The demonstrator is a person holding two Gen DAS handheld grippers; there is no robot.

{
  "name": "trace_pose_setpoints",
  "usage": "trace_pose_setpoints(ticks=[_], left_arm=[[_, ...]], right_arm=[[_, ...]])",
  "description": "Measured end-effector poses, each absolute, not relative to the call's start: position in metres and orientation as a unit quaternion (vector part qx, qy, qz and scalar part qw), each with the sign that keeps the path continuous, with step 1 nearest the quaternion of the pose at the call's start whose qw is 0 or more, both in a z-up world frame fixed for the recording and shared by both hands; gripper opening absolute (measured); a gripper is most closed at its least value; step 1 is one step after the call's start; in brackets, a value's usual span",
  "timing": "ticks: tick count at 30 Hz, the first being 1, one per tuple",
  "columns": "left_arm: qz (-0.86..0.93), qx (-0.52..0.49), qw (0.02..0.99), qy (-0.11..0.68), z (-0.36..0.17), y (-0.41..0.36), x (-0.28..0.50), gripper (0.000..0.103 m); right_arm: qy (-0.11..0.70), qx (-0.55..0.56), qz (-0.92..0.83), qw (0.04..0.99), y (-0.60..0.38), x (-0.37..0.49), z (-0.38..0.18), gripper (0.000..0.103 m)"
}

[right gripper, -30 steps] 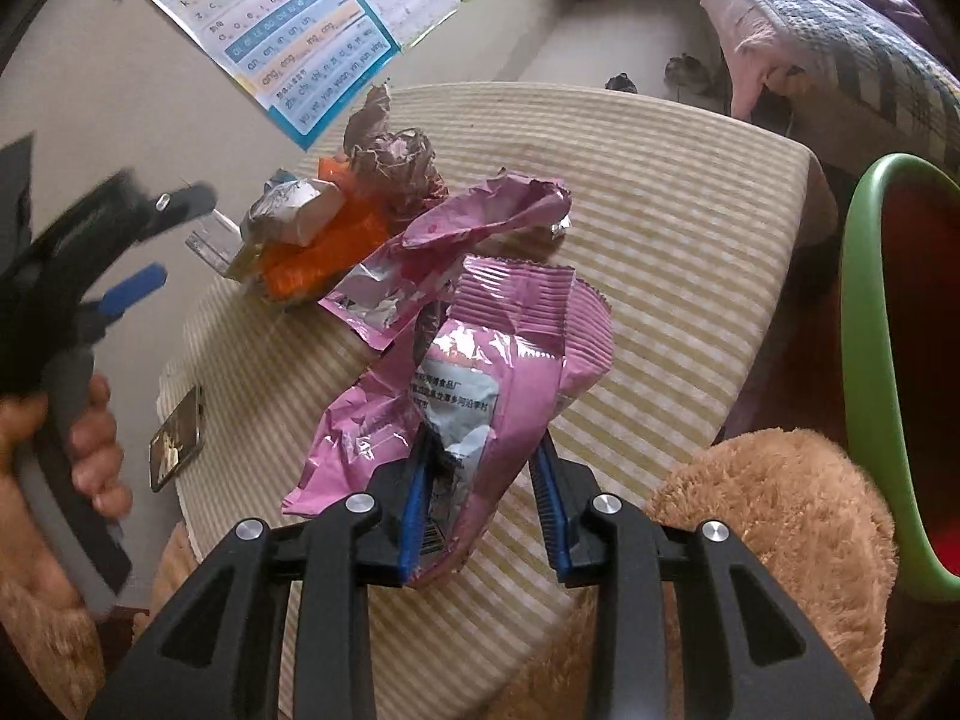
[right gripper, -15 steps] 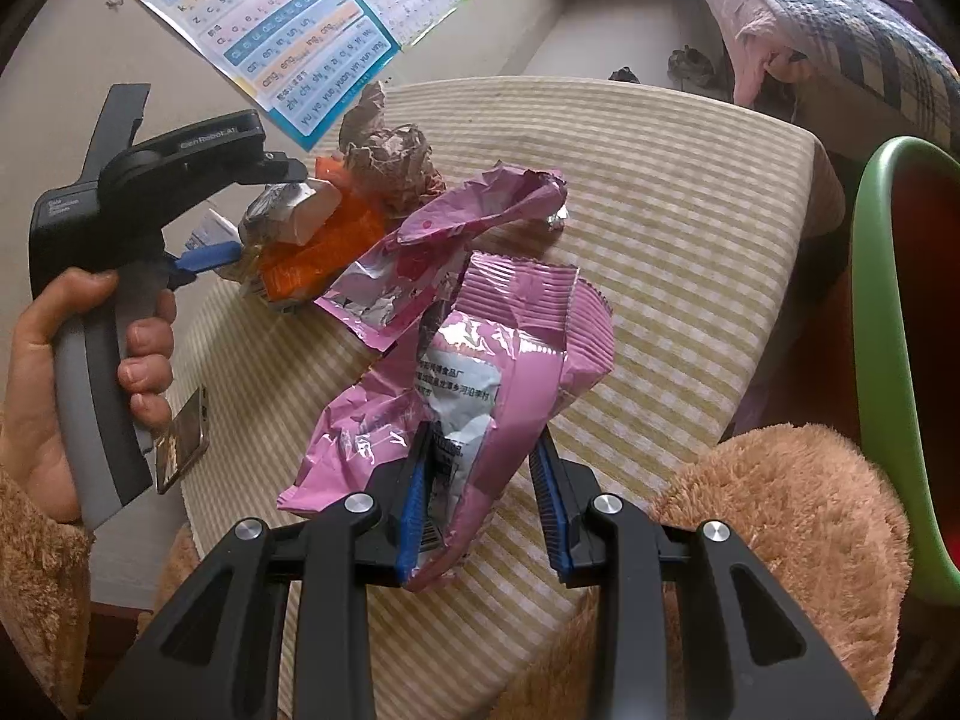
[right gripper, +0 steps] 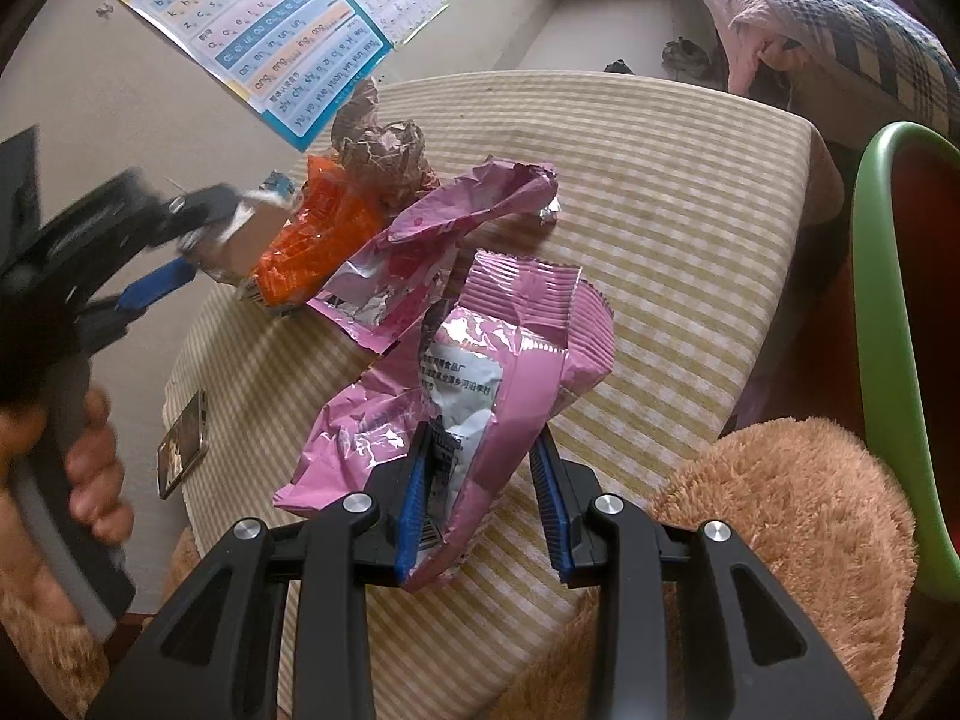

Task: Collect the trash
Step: 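Grasp the white patterned wrapper with the left tool while the right tool holds the pink bag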

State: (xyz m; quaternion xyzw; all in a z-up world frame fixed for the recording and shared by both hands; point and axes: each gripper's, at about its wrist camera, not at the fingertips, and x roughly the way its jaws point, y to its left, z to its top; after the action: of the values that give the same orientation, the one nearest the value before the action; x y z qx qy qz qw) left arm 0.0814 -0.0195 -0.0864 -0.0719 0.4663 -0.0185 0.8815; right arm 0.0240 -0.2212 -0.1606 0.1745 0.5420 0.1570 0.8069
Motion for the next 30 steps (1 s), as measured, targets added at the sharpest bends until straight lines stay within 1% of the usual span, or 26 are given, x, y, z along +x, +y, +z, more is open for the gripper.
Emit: trace_pose_setpoints(ticks=[11,22,30], left_arm=[[-0.031,-0.076,0.869,0.488,-0.099,-0.019,0.041,0.077],[-0.068,-0.056,0.877,0.472,-0.084,-0.049,0.026,0.077],[-0.068,-0.060,0.878,0.470,-0.080,-0.053,0.025,0.077]], right_arm=[[0.535,0.172,0.152,0.813,-0.221,0.021,-0.156,0.033],[0.492,0.153,0.131,0.847,-0.231,0.012,-0.128,0.033],[0.483,0.160,0.124,0.852,-0.239,0.011,-0.121,0.033]])
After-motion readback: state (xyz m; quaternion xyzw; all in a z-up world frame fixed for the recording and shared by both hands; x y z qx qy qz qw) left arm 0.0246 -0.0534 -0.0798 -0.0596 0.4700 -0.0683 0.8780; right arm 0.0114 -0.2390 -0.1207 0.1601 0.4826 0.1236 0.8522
